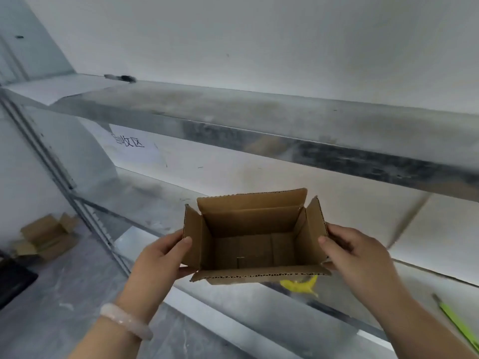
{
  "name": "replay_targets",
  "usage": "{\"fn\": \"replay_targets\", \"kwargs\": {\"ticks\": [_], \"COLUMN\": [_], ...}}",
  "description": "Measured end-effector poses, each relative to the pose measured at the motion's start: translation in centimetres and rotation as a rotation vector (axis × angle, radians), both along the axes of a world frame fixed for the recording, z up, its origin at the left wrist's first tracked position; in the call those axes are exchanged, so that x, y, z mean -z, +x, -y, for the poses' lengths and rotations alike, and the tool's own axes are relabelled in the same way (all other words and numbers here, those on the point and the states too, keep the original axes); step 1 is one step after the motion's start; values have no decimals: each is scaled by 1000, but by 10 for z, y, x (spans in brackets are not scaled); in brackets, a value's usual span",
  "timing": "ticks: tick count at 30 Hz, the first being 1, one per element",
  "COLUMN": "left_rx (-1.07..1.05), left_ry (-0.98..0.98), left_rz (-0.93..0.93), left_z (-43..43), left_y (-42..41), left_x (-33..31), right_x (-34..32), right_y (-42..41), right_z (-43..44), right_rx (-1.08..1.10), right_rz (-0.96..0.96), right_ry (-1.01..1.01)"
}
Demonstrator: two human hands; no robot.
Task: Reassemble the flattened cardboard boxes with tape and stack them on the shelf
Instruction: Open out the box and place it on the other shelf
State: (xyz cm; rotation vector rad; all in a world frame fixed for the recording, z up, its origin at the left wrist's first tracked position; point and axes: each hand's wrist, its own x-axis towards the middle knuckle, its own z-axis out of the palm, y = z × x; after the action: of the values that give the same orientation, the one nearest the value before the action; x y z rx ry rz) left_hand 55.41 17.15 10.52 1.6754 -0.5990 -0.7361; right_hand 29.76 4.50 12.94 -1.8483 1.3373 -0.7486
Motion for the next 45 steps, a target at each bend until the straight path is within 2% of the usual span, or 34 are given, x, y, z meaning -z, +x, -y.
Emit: {"fn": "replay_targets", "kwargs": {"ticks": [6, 13, 20, 27, 31, 35, 37, 39, 40, 42, 45], "left_rx": [-146, -337, -410, -343, -320, -308, -296, -265, -236, -169, -42], "left_ry": [19, -7, -30, -66, -121, -158, -178, -204, -209, -175, -49], "left_rz": [-24, -86, -249, -466, -518, -505, -498, -488, -491, -470, -270], "left_z": [-72, -119, -111, -77, -58, -37, -28, -22, -19, -19, -21], "left_y": [124, 246, 347, 442, 484, 511, 525, 538, 545, 557, 577], "left_x": [4, 17, 37, 44, 48, 58, 61, 60, 61, 65, 69], "right_x": [24, 37, 43, 50, 47, 54, 64, 76, 86, 109, 131], "right_y": [156, 314, 445, 574, 633, 677, 684, 680, 676, 670, 679], "right_z": [-22, -34, -2, 50, 77, 91, 86, 72, 64, 45, 19], "right_rx": [-157, -341, -413, -472, -463, -463, -355, -138, -36, 66, 10], "right_rz": [-97, -70, -29, -64, -96, -88, 81, 310, 365, 340, 341], "right_ry": [22, 15, -30, -57, -73, 52, 138, 206, 215, 284, 588]}}
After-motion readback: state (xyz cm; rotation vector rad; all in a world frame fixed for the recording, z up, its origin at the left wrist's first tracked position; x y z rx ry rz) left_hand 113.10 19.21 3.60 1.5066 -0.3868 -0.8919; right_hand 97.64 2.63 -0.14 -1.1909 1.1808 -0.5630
